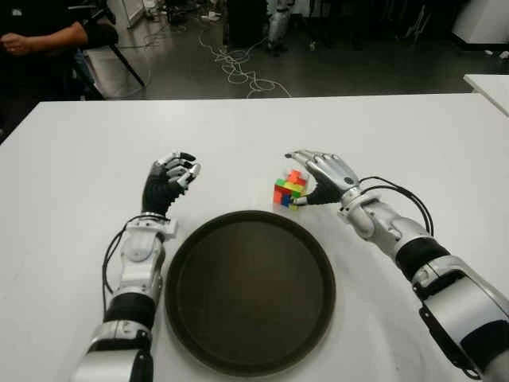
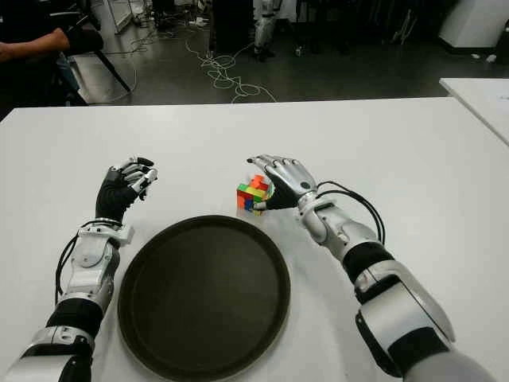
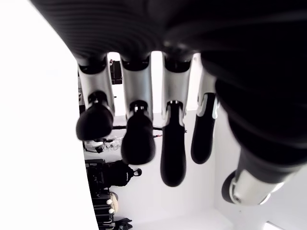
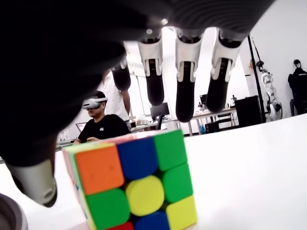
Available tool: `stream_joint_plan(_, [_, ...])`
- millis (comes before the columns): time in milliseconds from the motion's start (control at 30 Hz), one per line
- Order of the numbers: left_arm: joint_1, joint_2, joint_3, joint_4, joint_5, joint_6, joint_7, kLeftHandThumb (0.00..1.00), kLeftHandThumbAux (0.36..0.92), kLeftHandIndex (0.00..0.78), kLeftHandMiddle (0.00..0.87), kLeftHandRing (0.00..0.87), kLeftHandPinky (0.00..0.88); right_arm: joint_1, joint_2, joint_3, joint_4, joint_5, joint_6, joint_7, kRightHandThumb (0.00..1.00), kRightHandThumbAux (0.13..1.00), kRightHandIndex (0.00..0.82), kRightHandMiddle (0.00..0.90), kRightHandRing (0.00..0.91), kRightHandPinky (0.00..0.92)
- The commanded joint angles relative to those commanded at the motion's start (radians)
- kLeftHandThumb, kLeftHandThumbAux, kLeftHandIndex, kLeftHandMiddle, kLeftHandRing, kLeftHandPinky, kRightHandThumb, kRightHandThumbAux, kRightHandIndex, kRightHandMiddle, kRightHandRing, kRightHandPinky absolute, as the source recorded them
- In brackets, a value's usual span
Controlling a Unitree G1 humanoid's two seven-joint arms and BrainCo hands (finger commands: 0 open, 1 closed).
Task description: Pick up the Rubik's Cube and put it in the plate
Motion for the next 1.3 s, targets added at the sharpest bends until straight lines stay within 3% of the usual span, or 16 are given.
stream_joint_plan(1300, [0.003, -0.006, -0.006, -0.019, 0.02, 0.005, 0.017, 0.845, 0.66, 0.419, 0.579, 0.738, 0.771, 0.005, 0.063, -0.008, 0.074, 0.072, -0.029, -0.009, 0.109, 0.67, 0.145, 0.224, 0.247, 0.288])
